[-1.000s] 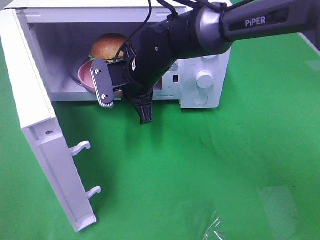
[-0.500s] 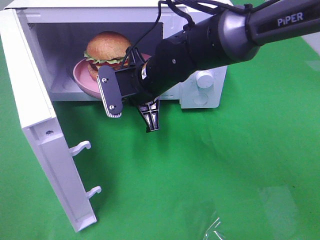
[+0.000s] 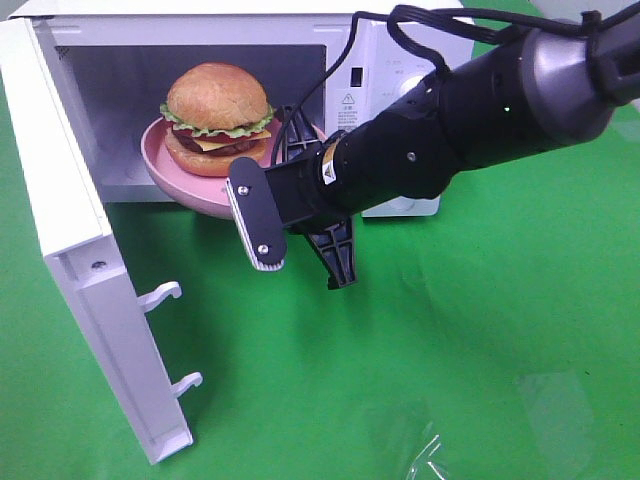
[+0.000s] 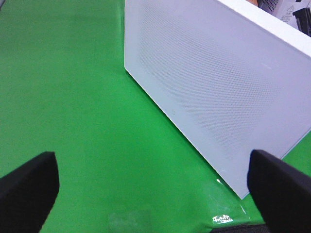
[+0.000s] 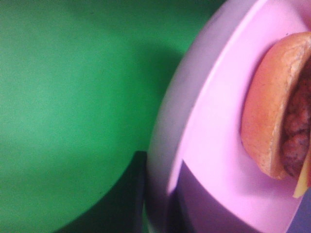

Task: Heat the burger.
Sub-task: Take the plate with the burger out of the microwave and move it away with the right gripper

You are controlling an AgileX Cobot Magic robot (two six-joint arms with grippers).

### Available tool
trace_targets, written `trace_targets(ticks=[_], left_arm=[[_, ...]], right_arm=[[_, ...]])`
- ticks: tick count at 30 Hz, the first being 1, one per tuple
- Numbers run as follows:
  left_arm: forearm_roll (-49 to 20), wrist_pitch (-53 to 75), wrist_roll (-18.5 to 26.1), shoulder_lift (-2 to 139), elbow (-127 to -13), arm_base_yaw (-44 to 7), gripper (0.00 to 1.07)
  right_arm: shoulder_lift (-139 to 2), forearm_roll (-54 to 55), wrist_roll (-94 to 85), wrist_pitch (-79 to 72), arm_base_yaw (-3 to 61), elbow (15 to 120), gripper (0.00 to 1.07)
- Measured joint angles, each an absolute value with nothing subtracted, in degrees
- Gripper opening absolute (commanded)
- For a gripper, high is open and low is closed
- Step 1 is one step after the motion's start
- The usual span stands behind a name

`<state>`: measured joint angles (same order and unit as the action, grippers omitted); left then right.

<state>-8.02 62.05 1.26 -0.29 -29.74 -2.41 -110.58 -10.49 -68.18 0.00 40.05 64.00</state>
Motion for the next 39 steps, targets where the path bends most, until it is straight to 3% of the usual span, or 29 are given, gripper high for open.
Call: trace_targets(ticks=[39], left_arm=[[-8.0, 62.1, 1.3, -0.3, -29.7, -2.4, 0.98]], right_arm=[[-83.3, -20.8, -63.0, 5.0, 39.6, 39.6, 0.00]])
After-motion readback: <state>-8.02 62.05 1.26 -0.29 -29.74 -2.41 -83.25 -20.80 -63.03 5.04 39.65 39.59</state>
